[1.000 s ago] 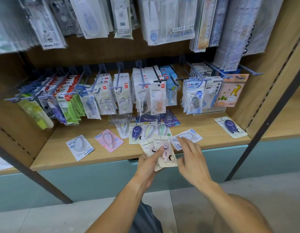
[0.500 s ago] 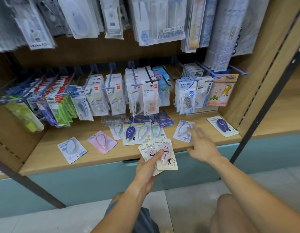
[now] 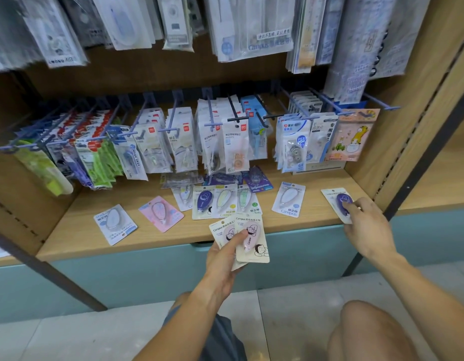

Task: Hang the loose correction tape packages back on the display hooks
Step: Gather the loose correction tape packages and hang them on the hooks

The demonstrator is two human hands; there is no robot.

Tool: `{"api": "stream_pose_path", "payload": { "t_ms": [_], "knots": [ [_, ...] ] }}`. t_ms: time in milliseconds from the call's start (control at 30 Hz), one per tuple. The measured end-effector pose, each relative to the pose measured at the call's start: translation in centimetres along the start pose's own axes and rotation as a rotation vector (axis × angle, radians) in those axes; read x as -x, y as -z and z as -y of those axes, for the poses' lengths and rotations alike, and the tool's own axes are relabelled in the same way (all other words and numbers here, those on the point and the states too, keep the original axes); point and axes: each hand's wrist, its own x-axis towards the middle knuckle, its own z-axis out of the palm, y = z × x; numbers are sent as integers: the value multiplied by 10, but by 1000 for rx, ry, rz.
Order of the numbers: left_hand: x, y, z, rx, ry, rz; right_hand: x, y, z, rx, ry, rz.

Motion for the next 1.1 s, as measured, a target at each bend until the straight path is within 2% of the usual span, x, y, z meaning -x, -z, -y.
{"api": "stream_pose_path", "payload": {
  "t_ms": [100,167,267,400,600,700,800,1100],
  "knots": [
    [2,0,-5,31,-5,-12,13,10,19,-152,-16,-332],
    [4,5,-9,57,-16,-31,24,21,55,-283,100,-548],
    [9,24,-18,74,-66,-78,39,29,129,-456,358,-596],
    [14,60,-35,96,-162,-202,33,24,221,-572,484,-500],
    [21,107,-55,143,-229,-306,2,7,317,-474,485,-121],
    [21,119,-59,147,-233,-300,-9,-9,330,-414,506,63],
    [20,126,-61,152,-219,-282,-11,-18,335,-406,428,188],
    [16,130,-70,138,-176,-199,-23,-13,314,-231,340,214]
  ]
}}
